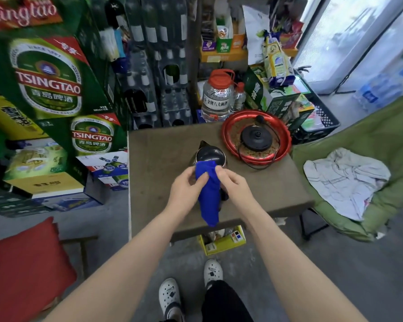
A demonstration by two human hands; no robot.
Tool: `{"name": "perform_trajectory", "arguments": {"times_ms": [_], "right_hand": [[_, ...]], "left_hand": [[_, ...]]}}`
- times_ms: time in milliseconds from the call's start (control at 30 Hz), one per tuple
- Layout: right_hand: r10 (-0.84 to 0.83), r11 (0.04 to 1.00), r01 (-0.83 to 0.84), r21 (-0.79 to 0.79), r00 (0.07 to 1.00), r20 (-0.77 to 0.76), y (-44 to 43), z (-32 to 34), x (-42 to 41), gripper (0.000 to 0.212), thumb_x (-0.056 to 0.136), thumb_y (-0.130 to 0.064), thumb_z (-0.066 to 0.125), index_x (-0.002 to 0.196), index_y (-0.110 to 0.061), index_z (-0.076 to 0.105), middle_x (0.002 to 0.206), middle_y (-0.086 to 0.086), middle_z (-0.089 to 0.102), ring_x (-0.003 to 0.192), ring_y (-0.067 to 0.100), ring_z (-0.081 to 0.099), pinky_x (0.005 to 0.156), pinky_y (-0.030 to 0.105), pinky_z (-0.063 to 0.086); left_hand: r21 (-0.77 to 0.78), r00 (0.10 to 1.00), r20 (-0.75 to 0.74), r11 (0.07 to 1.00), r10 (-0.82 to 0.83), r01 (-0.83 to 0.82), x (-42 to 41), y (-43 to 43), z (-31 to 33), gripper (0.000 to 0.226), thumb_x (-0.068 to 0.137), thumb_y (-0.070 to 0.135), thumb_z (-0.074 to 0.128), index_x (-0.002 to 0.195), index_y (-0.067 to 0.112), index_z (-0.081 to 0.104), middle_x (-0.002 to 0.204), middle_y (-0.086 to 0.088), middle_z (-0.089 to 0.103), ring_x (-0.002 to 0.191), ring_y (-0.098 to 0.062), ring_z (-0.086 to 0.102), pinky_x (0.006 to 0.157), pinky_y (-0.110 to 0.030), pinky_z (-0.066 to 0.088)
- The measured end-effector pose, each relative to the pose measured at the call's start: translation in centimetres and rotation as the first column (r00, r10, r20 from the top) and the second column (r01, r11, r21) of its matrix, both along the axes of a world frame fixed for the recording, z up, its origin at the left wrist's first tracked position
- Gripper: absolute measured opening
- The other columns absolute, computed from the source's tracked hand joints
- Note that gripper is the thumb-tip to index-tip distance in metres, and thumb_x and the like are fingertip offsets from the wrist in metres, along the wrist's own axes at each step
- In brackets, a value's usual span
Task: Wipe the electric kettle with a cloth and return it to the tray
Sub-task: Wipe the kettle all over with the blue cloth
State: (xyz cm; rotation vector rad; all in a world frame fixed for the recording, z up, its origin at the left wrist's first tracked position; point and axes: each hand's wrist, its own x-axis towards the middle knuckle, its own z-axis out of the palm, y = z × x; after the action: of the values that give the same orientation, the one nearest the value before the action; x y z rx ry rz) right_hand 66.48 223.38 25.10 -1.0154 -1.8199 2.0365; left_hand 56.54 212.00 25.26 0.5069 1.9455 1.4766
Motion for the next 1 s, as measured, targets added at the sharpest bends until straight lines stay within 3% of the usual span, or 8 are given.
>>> {"name": "perform_trajectory", "arguments": {"times_ms": [167, 300, 433, 567, 733, 833, 933, 1000], "right_hand": [[-0.009, 0.990, 0.002, -0.141, 0.999, -0.050, 2.9, 0.3, 2.3, 0.025, 0.096, -0.021, 0.066, 0.120, -0.013, 0.066, 0.112, 0.008, 0.075, 0.100, 0.021, 0.072, 0.084, 0.035, 0.060], [-0.321, 0.923, 0.315, -0.222, 0.947, 0.009, 8.3, -1.0, 3.5, 0.008, 0.095, -0.021, 0.067, 0.103, -0.022, 0.065, 0.099, 0.003, 0.073, 0.087, 0.021, 0.070, 0.073, 0.036, 0.057], [-0.322, 0.945, 0.325, -0.044, 0.944, 0.064, 13.1, -3.0, 3.7, 0.020, 0.093, -0.024, 0.070, 0.104, -0.035, 0.058, 0.110, 0.004, 0.068, 0.102, 0.027, 0.067, 0.087, 0.046, 0.057], [-0.191, 0.981, 0.187, 0.050, 0.975, 0.112, 15.9, -3.3, 2.3, 0.026, 0.095, -0.030, 0.067, 0.118, -0.040, 0.059, 0.116, -0.003, 0.067, 0.106, 0.019, 0.066, 0.097, 0.048, 0.056], [-0.105, 0.976, 0.091, 0.199, 0.993, 0.060, 16.0, -1.7, -0.1, 0.038, 0.097, -0.032, 0.064, 0.135, -0.033, 0.059, 0.124, -0.013, 0.066, 0.109, 0.006, 0.063, 0.098, 0.033, 0.051], [-0.042, 0.914, 0.043, 0.404, 0.999, -0.013, 14.3, -0.4, -2.2, 0.042, 0.097, -0.031, 0.064, 0.138, -0.034, 0.058, 0.126, -0.010, 0.058, 0.115, 0.008, 0.058, 0.103, 0.028, 0.044], [0.100, 0.763, -0.048, 0.645, 0.994, -0.044, 10.3, 0.5, -4.1, 0.044, 0.098, -0.034, 0.061, 0.141, -0.028, 0.056, 0.130, -0.003, 0.051, 0.119, 0.013, 0.051, 0.104, 0.027, 0.040], [0.198, 0.554, -0.140, 0.821, 0.980, 0.033, 7.8, 0.1, -5.4, 0.045, 0.102, -0.037, 0.050, 0.145, -0.026, 0.052, 0.150, 0.006, 0.043, 0.134, 0.024, 0.042, 0.113, 0.038, 0.036]], "left_hand": [[-0.027, 0.999, 0.032, 1.000, 0.002, -0.001, 1.3, 3.2, -0.2, 0.039, 0.090, 0.056, 0.047, 0.114, 0.032, 0.067, 0.111, 0.003, 0.069, 0.097, -0.014, 0.067, 0.081, -0.035, 0.058], [-0.314, 0.985, -0.057, 0.934, 0.162, -0.172, 1.6, 5.6, -3.4, 0.060, 0.084, 0.058, 0.058, 0.127, 0.018, 0.048, 0.122, -0.004, 0.059, 0.113, -0.023, 0.059, 0.098, -0.039, 0.048], [-0.465, 0.986, -0.005, 0.873, 0.166, -0.149, 4.4, 7.9, -5.8, 0.095, 0.076, 0.045, 0.075, 0.148, 0.016, 0.020, 0.134, -0.007, 0.059, 0.122, -0.033, 0.057, 0.096, -0.038, 0.046], [-0.417, 0.952, -0.156, 0.856, 0.263, -0.304, 6.3, 10.3, -6.5, 0.093, 0.086, 0.033, 0.066, 0.154, 0.027, 0.003, 0.132, -0.008, 0.063, 0.117, -0.036, 0.060, 0.096, -0.043, 0.049], [-0.211, 0.835, -0.154, 0.808, 0.528, -0.550, 3.0, 9.9, -3.3, 0.065, 0.090, 0.030, 0.059, 0.149, 0.034, 0.033, 0.124, -0.002, 0.065, 0.116, -0.024, 0.058, 0.098, -0.032, 0.043], [-0.178, 0.767, -0.097, 0.747, 0.634, -0.640, -0.4, 9.3, -1.6, 0.056, 0.082, 0.037, 0.066, 0.136, 0.029, 0.054, 0.123, 0.002, 0.067, 0.118, -0.019, 0.059, 0.105, -0.034, 0.043], [-0.106, 0.762, -0.100, 0.755, 0.640, -0.648, -1.6, 8.8, 0.2, 0.048, 0.079, 0.039, 0.070, 0.126, 0.028, 0.063, 0.109, 0.004, 0.072, 0.101, -0.016, 0.065, 0.093, -0.036, 0.052], [0.008, 0.746, 0.016, 0.746, 0.666, -0.666, -2.7, 8.7, 1.9, 0.043, 0.079, 0.037, 0.071, 0.120, 0.025, 0.066, 0.088, 0.002, 0.072, 0.072, -0.015, 0.063, 0.066, -0.031, 0.052]]}}
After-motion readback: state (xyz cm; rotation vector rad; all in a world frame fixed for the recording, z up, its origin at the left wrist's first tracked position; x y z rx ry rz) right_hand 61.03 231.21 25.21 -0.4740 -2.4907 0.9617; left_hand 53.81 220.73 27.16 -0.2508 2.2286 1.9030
